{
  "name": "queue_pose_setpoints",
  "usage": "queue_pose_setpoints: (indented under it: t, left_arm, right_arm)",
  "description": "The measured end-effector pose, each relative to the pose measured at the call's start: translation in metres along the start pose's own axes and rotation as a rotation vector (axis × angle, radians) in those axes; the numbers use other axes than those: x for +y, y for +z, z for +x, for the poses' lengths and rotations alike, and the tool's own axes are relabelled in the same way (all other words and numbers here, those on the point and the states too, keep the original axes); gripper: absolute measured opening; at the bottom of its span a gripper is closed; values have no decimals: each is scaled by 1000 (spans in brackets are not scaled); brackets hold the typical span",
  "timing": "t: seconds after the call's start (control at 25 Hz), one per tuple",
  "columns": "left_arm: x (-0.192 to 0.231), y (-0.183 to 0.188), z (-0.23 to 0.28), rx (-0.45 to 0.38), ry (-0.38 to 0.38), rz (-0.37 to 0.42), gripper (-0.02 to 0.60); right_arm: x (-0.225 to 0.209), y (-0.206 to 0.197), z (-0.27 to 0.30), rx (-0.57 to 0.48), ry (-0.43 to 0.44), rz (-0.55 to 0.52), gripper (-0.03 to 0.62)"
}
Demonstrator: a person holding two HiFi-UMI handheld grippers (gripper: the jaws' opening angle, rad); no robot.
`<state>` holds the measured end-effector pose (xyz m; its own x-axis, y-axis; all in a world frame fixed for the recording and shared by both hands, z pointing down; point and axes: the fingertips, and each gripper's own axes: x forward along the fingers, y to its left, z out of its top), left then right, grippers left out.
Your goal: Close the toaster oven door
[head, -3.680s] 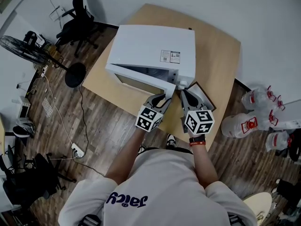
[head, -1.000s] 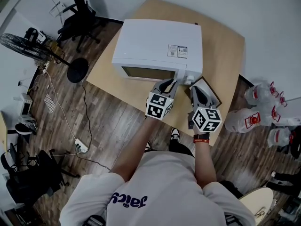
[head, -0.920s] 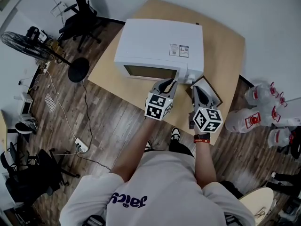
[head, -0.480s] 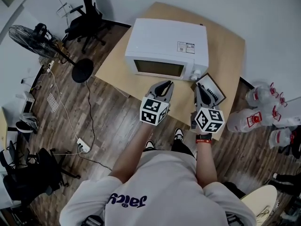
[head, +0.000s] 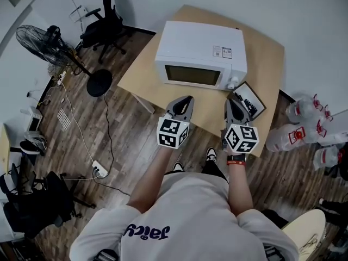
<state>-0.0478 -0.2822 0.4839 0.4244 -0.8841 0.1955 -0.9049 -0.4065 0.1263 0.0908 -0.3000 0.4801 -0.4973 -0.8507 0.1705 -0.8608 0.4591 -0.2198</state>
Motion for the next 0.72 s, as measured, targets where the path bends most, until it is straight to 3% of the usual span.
queue_pose_setpoints:
  t: [0.36, 0.72]
  left_arm:
    - [23, -6, -28, -16, 44, 12, 20]
    - [22, -4, -28, -25, 23, 11, 20]
  right_arm:
    - [21, -6, -10, -6, -31, -41, 12]
    - [27, -10, -11, -12, -35, -34, 12]
